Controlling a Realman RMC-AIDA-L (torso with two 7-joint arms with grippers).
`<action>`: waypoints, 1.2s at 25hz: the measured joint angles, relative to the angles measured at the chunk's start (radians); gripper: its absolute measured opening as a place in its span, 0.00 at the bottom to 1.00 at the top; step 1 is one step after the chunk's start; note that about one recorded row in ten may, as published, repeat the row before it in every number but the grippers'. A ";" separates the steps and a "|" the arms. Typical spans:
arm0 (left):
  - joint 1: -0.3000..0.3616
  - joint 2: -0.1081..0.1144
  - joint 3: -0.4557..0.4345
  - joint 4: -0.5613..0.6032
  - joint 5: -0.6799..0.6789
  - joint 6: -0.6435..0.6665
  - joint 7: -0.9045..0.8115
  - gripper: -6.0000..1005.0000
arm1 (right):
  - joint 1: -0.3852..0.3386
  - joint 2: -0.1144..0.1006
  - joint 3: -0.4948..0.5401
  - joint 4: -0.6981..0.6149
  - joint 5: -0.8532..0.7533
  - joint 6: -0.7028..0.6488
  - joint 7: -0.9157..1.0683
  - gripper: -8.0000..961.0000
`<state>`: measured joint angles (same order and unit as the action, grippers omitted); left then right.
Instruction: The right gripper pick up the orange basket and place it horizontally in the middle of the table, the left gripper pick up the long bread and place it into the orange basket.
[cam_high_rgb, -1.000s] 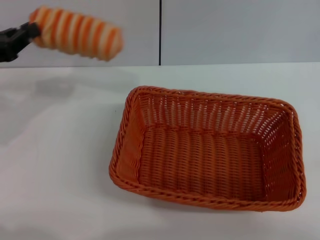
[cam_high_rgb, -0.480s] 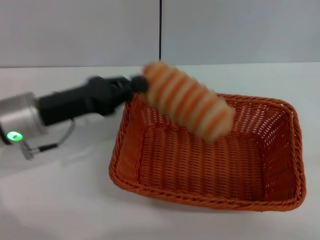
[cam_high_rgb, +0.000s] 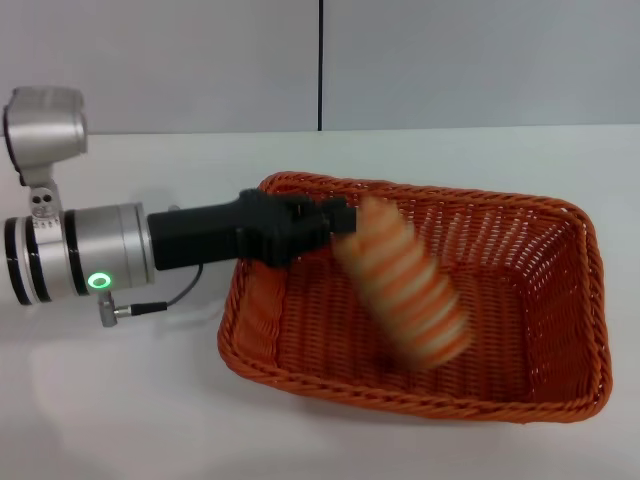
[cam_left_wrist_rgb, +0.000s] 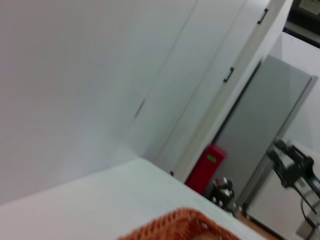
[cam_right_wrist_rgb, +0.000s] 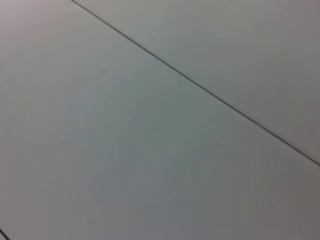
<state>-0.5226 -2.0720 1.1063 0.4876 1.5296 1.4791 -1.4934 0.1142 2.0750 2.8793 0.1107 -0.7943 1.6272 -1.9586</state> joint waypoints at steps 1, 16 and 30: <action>0.003 0.001 -0.001 0.002 -0.017 0.001 0.001 0.12 | -0.002 0.000 0.000 0.000 0.001 0.000 0.003 0.44; 0.118 0.009 -0.108 0.071 -0.321 0.117 0.147 0.63 | 0.009 -0.001 0.000 -0.040 0.104 -0.016 0.000 0.44; 0.290 0.004 -0.353 -0.262 -0.775 0.511 0.814 0.81 | 0.055 0.001 0.000 -0.081 0.268 -0.034 -0.007 0.44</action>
<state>-0.2325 -2.0676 0.7534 0.2253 0.7549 1.9899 -0.6791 0.1697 2.0755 2.8792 0.0295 -0.5265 1.5933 -1.9658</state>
